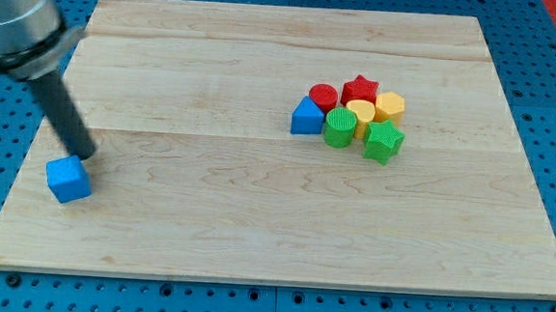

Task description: Move the blue triangle to the center of the board

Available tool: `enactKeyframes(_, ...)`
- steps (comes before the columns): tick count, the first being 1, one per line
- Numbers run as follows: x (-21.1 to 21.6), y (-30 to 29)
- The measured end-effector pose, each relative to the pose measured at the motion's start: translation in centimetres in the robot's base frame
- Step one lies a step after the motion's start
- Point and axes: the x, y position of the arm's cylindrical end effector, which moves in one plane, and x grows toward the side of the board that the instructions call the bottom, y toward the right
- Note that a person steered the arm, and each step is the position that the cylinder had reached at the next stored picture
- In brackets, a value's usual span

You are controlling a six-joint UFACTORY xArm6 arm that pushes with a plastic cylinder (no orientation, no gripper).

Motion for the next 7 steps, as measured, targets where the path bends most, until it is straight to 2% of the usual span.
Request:
enactKeyframes(1,-5.3,5.6)
enactKeyframes(2,-8.4,15.7)
enactKeyframes(5,-8.6,30.0)
enactKeyframes(6,-7.5,27.3)
enactKeyframes(7,-6.5,21.6)
